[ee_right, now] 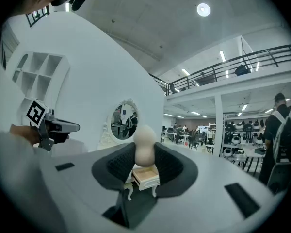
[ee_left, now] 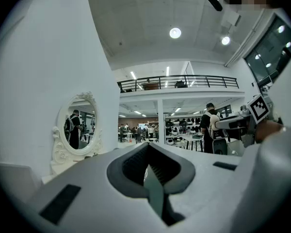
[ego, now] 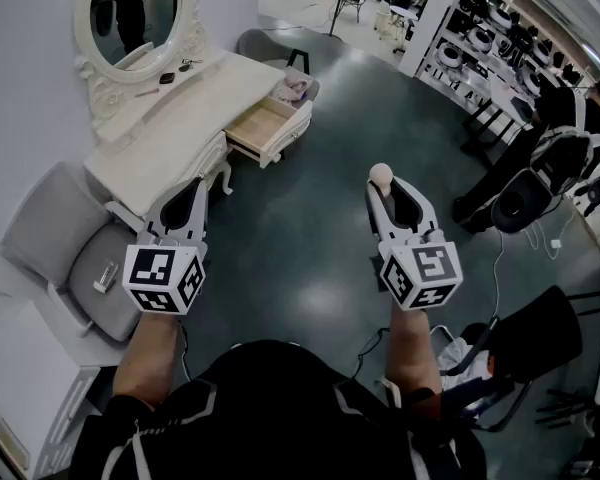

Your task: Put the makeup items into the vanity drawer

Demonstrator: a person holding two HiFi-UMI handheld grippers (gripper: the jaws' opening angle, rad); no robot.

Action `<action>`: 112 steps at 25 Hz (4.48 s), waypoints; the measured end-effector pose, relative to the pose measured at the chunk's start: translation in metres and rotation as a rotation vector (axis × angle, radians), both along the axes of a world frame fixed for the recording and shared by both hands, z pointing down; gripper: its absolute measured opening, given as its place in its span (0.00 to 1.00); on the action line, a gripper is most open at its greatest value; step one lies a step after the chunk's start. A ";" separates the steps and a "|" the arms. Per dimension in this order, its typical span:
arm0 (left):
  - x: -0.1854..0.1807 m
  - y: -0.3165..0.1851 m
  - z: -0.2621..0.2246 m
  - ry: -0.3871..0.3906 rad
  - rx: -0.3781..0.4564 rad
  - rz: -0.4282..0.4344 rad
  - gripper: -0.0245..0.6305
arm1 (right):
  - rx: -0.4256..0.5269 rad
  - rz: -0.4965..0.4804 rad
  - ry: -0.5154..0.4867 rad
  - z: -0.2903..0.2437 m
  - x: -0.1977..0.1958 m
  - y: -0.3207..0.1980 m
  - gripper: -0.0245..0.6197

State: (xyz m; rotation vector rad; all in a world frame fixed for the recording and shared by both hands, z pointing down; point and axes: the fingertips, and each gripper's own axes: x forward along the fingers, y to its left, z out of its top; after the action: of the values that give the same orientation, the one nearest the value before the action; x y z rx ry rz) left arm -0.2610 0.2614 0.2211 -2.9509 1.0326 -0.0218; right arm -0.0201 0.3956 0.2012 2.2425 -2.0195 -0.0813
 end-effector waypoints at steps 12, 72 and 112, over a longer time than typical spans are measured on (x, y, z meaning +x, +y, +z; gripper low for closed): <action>0.007 0.017 0.000 -0.014 0.009 -0.002 0.04 | 0.007 -0.022 0.013 -0.010 0.000 0.011 0.25; 0.200 -0.262 0.030 -0.056 0.002 0.094 0.04 | -0.014 -0.018 -0.053 0.020 0.165 -0.264 0.26; 0.287 -0.479 0.052 -0.082 -0.010 -0.224 0.04 | -0.031 -0.408 0.044 0.023 0.266 -0.592 0.27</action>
State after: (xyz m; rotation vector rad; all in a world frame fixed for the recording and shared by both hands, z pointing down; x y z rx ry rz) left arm 0.0258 -0.2176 0.2734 -2.8002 1.3466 -0.1499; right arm 0.2455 -0.1964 0.2243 1.7606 -2.4008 -0.1338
